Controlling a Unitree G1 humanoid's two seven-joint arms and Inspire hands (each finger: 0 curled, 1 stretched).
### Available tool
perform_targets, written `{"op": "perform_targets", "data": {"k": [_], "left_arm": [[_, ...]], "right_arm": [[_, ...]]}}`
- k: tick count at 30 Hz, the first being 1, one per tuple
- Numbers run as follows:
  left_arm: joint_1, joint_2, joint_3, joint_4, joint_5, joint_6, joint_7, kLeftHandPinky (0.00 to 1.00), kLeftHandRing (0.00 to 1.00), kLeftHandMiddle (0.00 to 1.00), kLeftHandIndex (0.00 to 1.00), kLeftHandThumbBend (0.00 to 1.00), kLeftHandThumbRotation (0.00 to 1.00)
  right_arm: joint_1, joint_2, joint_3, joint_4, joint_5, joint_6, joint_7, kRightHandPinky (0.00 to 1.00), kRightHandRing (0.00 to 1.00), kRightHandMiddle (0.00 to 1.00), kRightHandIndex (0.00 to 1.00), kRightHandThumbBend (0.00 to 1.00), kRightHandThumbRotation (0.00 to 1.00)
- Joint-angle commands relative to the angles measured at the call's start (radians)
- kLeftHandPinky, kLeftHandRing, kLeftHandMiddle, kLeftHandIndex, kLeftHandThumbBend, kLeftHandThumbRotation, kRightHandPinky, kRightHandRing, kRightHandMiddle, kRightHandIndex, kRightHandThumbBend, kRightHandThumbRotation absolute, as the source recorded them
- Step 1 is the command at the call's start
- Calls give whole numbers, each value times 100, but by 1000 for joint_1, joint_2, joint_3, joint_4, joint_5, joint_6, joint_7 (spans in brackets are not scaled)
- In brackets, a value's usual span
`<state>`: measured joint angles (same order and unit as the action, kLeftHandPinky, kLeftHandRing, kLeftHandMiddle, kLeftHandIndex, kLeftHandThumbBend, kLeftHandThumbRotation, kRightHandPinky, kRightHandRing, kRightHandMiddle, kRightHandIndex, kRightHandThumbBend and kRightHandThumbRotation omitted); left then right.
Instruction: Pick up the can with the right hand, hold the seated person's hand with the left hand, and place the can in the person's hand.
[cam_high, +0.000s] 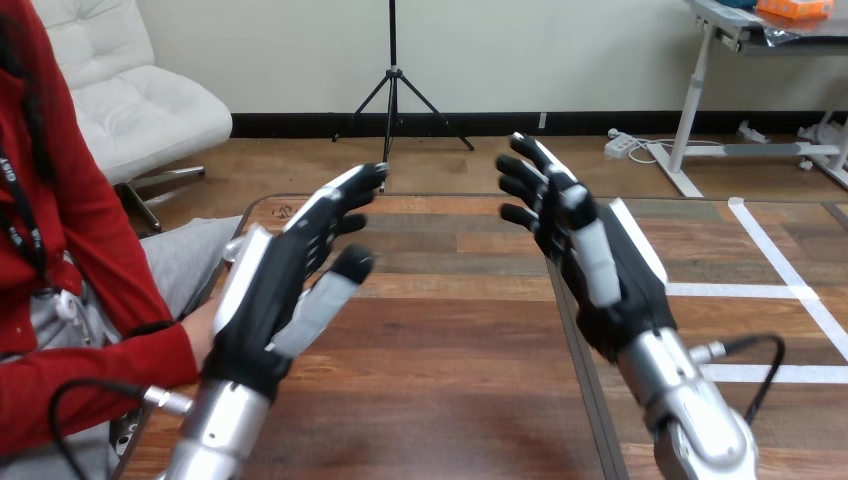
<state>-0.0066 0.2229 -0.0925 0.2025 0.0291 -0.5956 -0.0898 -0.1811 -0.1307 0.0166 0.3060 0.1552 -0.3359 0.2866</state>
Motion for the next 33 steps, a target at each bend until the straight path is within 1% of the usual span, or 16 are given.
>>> {"op": "perform_targets", "data": {"k": [1, 2, 6, 9, 14, 19, 26, 33], "left_arm": [[25, -14, 34, -36, -43, -40, -11, 85, 90, 89, 86, 85, 100], [28, -15, 35, -39, -48, -43, -13, 85, 90, 89, 86, 85, 100], [51, -30, 45, -51, -95, -68, -25, 85, 90, 88, 85, 84, 99], [65, -41, 52, -59, -119, -78, -30, 84, 88, 87, 85, 81, 96], [83, -56, 64, -67, -130, -86, -29, 81, 86, 86, 85, 79, 96], [98, -74, 71, -75, -149, -83, -37, 78, 84, 85, 85, 79, 96], [99, -94, 78, -74, -152, -81, -43, 74, 82, 83, 83, 76, 94], [95, -107, 79, -85, -157, -70, -51, 72, 81, 82, 82, 74, 93]], "right_arm": [[25, 20, -19, -77, 39, -39, 18, 94, 94, 92, 94, 100, 100], [30, 21, -20, -81, 42, -40, 21, 94, 94, 92, 94, 100, 100], [66, 25, -26, -91, 80, -60, 61, 94, 94, 93, 94, 100, 100], [87, 30, -30, -95, 105, -72, 86, 94, 94, 93, 94, 100, 100], [118, 34, -35, -103, 127, -78, 107, 94, 94, 93, 93, 100, 100], [144, 41, -38, -99, 139, -102, 127, 91, 92, 92, 92, 100, 100], [168, 51, -43, -102, 157, -109, 143, 90, 91, 92, 92, 100, 100], [181, 69, -51, -100, 190, -117, 164, 91, 91, 91, 92, 100, 100]]}}
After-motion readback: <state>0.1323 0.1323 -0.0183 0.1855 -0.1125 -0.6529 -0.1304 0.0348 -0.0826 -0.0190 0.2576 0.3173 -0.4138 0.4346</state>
